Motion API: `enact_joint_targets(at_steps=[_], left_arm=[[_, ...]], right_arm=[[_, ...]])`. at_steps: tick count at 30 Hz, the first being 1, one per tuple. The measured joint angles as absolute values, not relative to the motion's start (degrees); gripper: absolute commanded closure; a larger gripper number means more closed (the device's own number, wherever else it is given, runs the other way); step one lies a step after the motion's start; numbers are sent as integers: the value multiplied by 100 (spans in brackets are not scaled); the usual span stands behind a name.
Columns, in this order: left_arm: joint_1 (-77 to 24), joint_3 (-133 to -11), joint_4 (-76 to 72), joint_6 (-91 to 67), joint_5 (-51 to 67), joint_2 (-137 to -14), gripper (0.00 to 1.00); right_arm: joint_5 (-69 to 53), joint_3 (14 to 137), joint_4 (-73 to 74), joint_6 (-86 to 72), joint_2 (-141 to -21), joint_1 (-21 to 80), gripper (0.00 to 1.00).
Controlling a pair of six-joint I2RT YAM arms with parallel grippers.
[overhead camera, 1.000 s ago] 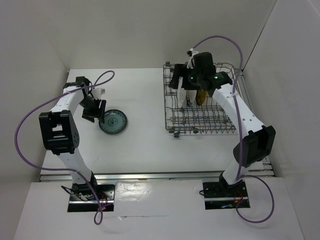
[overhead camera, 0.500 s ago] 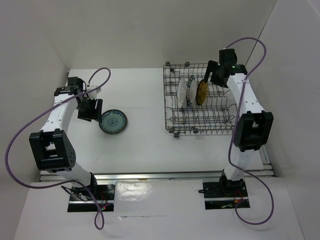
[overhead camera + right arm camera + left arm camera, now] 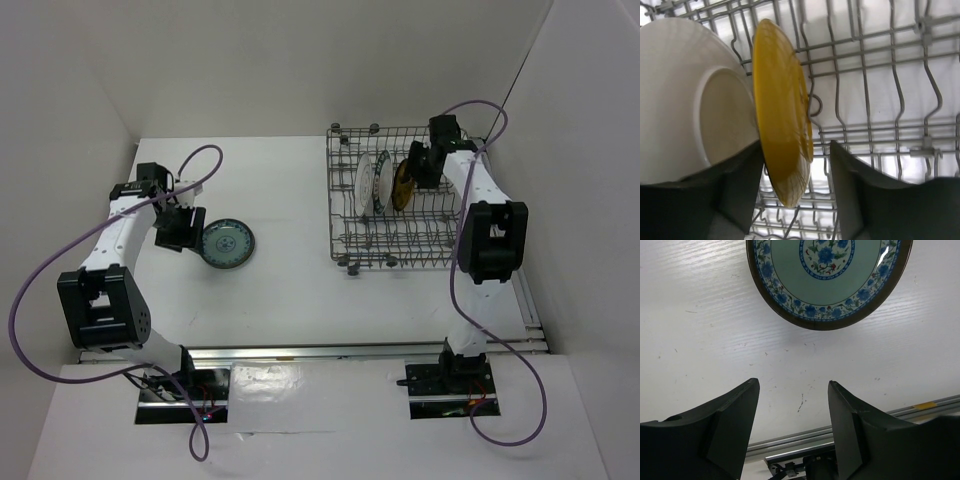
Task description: Unload the plates from the dish rack
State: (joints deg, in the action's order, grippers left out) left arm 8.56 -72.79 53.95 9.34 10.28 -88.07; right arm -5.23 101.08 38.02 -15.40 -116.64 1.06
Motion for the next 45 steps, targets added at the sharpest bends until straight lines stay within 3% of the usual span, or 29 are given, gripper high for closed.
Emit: enact_joint_targets(at_steps=[4,6,7,8,9,16,23,30,33,38,45], left_arm=[[856,-7275,5395,980,1026,-8801,29],[856,-7275,5395,1022,1028,-8801,29],[856,-7275,5398,1026,1028,-8801,29],[856,-7275,5395,1031,1028,-8801,29],[856,-7275,5395,1033,1028,-8801,29],[856,-7275,5400,1044,1031,-8801,29],[856,-7570,5594,1050,1186,-8801,29],[856,-8119,5793,1122,1885,-8711,24],[856,-8291,5841,1201,2401,-8556,24],[856,-8291,5660,1168,3142,-8012,23],[854,-7669,4893,910,3623,-7319,22]], right_arm=[[-425,10068,3680,-1566,-11666,191,57],[-349,10092,3691,-1546,-11666,224,71],[-239,10103,3701,-1496,-11666,235,87],[-148,10112,3710,-1372,-11666,244,88],[130,10125,3734,-1205,-11666,248,100],[696,10425,4104,-1096,-11673,414,100],[1765,11944,4628,-1009,-11572,672,100],[2818,11887,4099,-421,-10064,1861,100],[2137,11347,3597,-458,-9297,2711,100],[-379,9990,2541,-1035,-8847,3144,100],[-2845,8962,1337,-2001,-10457,3616,100]])
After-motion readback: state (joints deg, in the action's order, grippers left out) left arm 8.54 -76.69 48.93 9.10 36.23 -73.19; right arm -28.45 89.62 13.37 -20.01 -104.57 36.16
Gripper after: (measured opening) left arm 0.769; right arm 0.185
